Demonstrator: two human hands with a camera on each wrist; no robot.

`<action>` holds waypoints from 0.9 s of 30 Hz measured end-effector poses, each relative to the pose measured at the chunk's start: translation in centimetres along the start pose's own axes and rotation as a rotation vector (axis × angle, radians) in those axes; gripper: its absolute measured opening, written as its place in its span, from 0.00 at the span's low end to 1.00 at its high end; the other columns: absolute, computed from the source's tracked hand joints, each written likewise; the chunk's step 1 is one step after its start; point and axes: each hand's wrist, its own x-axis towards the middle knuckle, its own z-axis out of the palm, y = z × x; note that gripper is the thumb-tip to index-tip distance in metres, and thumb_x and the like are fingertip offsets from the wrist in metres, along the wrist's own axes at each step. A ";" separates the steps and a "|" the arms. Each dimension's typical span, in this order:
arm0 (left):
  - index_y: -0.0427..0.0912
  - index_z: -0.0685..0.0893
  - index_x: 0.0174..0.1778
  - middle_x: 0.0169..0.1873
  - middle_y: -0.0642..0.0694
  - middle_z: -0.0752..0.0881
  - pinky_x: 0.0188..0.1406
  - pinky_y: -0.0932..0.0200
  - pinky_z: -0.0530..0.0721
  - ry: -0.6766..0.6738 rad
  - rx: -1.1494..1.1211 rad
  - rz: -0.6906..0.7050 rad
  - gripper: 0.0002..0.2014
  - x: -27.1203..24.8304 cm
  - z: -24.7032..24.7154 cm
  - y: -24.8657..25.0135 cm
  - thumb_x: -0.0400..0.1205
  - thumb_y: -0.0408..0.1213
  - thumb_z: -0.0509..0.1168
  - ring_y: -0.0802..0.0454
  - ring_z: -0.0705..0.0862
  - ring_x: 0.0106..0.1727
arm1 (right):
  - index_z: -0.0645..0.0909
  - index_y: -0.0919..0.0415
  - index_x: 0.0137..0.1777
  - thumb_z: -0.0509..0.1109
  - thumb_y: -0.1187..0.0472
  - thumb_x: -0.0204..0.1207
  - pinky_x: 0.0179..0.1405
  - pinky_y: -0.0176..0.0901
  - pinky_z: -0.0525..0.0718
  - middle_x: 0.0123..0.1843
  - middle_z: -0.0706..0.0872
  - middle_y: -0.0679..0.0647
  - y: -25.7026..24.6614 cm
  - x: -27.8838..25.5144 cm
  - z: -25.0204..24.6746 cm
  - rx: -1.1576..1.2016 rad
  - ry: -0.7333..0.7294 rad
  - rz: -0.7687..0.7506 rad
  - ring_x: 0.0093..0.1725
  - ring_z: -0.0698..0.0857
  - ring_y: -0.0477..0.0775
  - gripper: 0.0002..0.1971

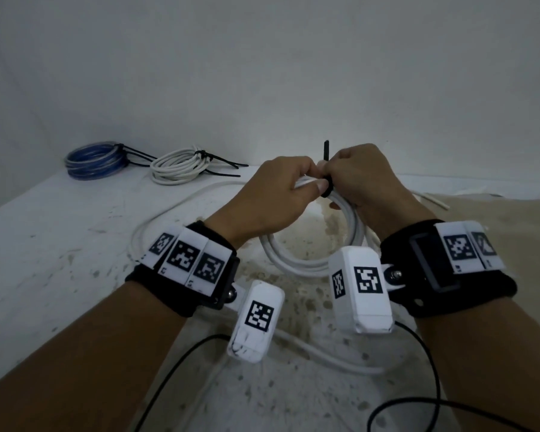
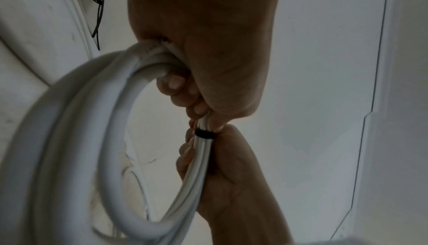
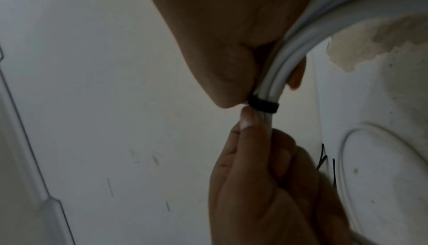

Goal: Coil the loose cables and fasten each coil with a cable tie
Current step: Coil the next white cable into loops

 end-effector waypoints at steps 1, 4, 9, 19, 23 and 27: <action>0.45 0.88 0.49 0.39 0.53 0.88 0.42 0.57 0.79 0.011 -0.022 -0.010 0.08 0.1 -0.2 0.1 0.84 0.42 0.66 0.58 0.84 0.40 | 0.85 0.72 0.40 0.71 0.65 0.76 0.22 0.39 0.82 0.34 0.87 0.63 -0.2 -0.1 -0.1 0.012 0.007 -0.025 0.25 0.84 0.53 0.09; 0.45 0.88 0.47 0.31 0.55 0.83 0.33 0.63 0.72 0.029 -0.096 -0.040 0.06 0.4 -0.6 0.3 0.84 0.41 0.66 0.64 0.76 0.28 | 0.84 0.69 0.38 0.72 0.60 0.79 0.21 0.41 0.83 0.31 0.85 0.59 -1.0 -0.3 -0.7 0.071 0.017 -0.106 0.23 0.84 0.53 0.12; 0.45 0.87 0.45 0.30 0.57 0.83 0.33 0.62 0.73 0.030 -0.092 0.021 0.08 0.2 -0.7 0.5 0.82 0.44 0.66 0.62 0.76 0.29 | 0.83 0.73 0.37 0.73 0.63 0.79 0.19 0.39 0.82 0.27 0.84 0.61 -1.1 -0.2 -0.8 0.083 0.048 -0.091 0.16 0.82 0.51 0.13; 0.46 0.87 0.47 0.40 0.50 0.90 0.43 0.50 0.84 0.013 -0.015 0.010 0.08 -0.4 0.7 -0.7 0.82 0.45 0.66 0.54 0.86 0.42 | 0.82 0.69 0.35 0.73 0.64 0.79 0.18 0.36 0.78 0.27 0.82 0.61 1.1 0.2 0.1 0.217 0.001 0.130 0.17 0.79 0.50 0.12; 0.49 0.87 0.47 0.41 0.53 0.89 0.41 0.57 0.81 -0.030 -0.024 0.001 0.06 -1.1 -1.5 -1.1 0.82 0.45 0.67 0.57 0.86 0.42 | 0.80 0.66 0.36 0.66 0.62 0.84 0.24 0.41 0.80 0.31 0.81 0.60 0.0 0.1 1.6 0.297 -0.103 0.192 0.22 0.80 0.51 0.15; 0.44 0.88 0.49 0.34 0.57 0.85 0.38 0.61 0.76 0.008 -0.054 -0.091 0.06 -1.2 -5.4 -1.6 0.84 0.41 0.67 0.64 0.81 0.35 | 0.85 0.68 0.42 0.67 0.49 0.83 0.29 0.46 0.85 0.30 0.84 0.57 -2.7 -0.1 2.2 0.468 -0.332 0.240 0.27 0.83 0.52 0.21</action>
